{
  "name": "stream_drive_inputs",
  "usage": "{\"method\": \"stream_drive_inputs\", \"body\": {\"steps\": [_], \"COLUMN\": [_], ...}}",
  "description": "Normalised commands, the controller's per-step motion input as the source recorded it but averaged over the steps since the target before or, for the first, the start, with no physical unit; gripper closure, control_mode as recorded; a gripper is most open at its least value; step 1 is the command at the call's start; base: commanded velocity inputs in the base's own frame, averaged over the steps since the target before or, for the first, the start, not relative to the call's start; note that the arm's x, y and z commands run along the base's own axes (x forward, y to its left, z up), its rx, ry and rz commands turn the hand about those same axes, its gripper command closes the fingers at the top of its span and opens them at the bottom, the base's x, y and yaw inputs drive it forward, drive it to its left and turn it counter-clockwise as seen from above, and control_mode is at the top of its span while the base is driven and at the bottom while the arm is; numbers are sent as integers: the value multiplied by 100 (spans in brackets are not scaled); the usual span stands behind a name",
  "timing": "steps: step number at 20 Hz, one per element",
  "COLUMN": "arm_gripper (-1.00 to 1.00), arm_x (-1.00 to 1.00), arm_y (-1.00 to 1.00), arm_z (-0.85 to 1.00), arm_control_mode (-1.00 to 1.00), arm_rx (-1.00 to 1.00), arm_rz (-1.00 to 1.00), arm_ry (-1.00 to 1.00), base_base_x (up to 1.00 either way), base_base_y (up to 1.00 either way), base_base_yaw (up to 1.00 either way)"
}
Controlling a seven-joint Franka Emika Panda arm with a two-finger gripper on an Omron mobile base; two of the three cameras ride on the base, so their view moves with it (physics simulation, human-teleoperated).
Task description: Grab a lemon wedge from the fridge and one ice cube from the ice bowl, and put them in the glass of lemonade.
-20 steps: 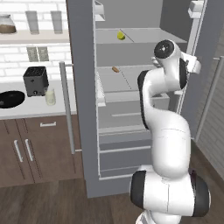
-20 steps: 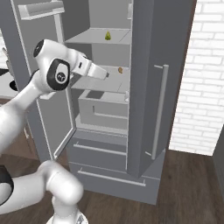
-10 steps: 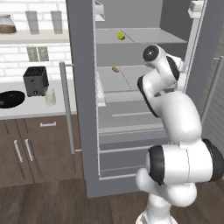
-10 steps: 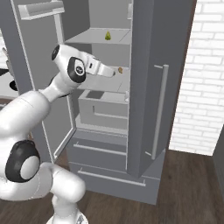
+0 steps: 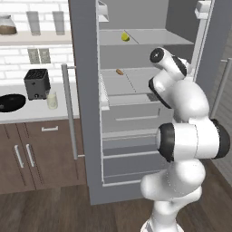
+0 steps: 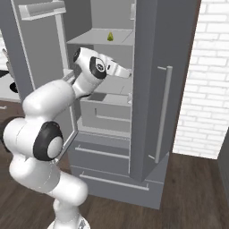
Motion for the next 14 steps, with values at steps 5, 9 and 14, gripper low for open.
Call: {"method": "stream_drive_inputs", "body": {"steps": [5,9,14], "arm_gripper": [-100,-100,-100], "arm_x": [16,-26,-96], "arm_y": [-68,-93,-100], "arm_z": [-12,-6,0], "arm_control_mode": [-100,-100,-100], "arm_rx": [0,0,11], "arm_rz": [-12,-22,-21], "arm_ry": [5,5,-1], "base_base_x": [0,0,0], "base_base_y": [0,0,0], "base_base_yaw": [0,0,0]}}
